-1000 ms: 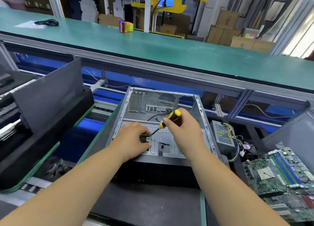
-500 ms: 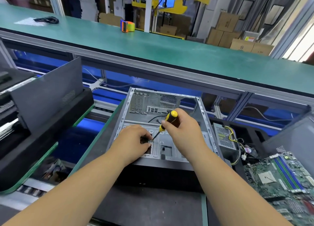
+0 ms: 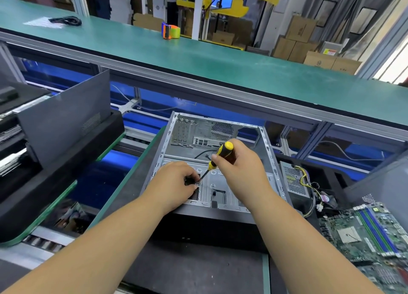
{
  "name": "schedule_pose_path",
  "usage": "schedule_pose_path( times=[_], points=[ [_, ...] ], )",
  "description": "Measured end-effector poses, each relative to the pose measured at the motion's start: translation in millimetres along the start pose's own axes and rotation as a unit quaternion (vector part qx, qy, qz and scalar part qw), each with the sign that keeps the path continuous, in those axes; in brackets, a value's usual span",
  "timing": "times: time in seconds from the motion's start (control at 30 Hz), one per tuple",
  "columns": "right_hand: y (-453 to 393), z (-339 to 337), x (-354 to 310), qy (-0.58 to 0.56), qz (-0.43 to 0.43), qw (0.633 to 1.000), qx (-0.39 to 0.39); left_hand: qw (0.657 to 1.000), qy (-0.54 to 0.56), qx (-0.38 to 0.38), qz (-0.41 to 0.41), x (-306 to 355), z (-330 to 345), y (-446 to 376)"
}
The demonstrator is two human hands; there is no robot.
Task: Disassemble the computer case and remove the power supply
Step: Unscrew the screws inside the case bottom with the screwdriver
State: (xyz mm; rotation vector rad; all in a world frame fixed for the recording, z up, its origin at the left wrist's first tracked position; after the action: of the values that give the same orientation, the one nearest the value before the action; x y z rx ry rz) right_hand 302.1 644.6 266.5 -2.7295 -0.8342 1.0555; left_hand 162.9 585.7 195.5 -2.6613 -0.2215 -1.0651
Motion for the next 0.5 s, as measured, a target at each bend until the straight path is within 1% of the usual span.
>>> schedule_pose_path(
  times=[0.17, 0.27, 0.37, 0.43, 0.5],
  points=[
    [-3, 4, -6, 0.054, -0.015, 0.998, -0.022, 1.000, 0.001, 0.004, 0.006, -2, 0, -1],
    [-10, 8, -15, 0.089, -0.030, 0.994, -0.054, 1.000, -0.001, 0.002, 0.001, -4, 2, -2],
    [-23, 12, -27, 0.111, -0.047, 0.988, -0.094, 0.999, 0.002, -0.025, -0.022, -8, 7, -5],
    [-32, 15, -30, 0.116, -0.042, 0.985, -0.120, 0.996, 0.053, -0.047, -0.046, -11, 11, -8],
    [-38, 18, -30, 0.113, -0.038, 0.983, -0.137, 0.984, 0.158, -0.052, -0.059, -11, 11, -11]
  ],
)
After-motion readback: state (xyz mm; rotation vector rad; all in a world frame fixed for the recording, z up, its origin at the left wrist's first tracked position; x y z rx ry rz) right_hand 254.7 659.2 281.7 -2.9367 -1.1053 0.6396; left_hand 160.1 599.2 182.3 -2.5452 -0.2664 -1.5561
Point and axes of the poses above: each hand's wrist, its own y-axis away from the middle knuckle, its own z-axis out of the palm, x = y × z, the point moved 10 cm from there along -y, towards the middle knuckle, and after that the axes turned 8 degrees about y, right-handed, at the moved point
